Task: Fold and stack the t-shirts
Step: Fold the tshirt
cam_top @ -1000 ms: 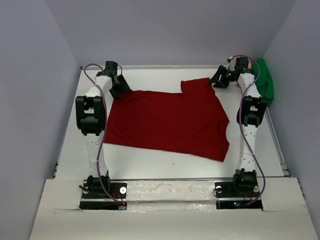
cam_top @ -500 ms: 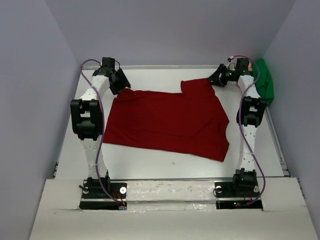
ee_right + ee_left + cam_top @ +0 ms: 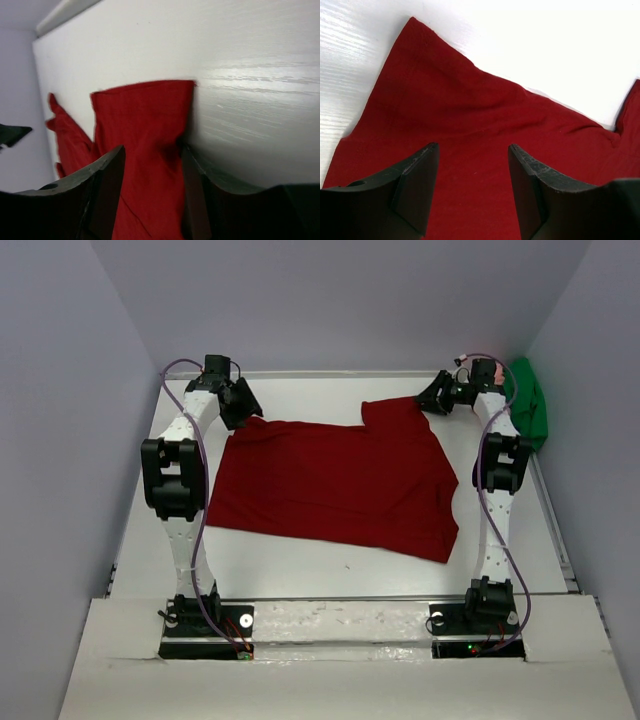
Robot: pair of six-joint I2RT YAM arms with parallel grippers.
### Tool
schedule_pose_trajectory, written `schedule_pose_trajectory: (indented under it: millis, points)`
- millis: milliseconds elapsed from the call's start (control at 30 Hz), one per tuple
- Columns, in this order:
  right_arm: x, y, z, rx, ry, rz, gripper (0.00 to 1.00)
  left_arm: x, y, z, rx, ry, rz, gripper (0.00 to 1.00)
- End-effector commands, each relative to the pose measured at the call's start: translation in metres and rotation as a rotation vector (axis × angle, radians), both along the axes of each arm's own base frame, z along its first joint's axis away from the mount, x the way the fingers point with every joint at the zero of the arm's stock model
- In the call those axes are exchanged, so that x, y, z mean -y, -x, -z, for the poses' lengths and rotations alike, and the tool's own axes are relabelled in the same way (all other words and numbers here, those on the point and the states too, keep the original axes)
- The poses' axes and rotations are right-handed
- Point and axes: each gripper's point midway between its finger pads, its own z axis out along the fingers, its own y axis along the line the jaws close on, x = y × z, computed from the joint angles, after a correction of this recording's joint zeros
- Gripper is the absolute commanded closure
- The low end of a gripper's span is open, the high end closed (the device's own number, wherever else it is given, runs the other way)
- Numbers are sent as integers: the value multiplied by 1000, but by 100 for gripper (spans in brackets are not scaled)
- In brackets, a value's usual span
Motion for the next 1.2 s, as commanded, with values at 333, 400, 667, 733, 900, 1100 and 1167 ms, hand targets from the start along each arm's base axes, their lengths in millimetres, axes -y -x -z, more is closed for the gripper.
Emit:
schedule_pose_trajectory:
  millis: [333,400,667,733,900,1100,1167]
  points:
    - [37,-7,27,-55,219,165,39,7,-1,-52,98,23,43,34]
    - [37,-8,25,-53,218,169,39,8,-1,-51,95,25,45,34]
    - [16,-5,8,-42,90,91,52,9,-1,-50,92,34,45,34]
    - [15,-3,6,-41,83,80,57,10,-1,-53,98,38,49,34]
    - [4,1,8,-48,60,48,57,12,0,-58,105,49,53,34]
    - [-14,6,13,-58,43,4,59,12,1,-55,101,44,56,34]
    - [-20,7,13,-53,44,-8,61,11,1,-52,96,45,53,34]
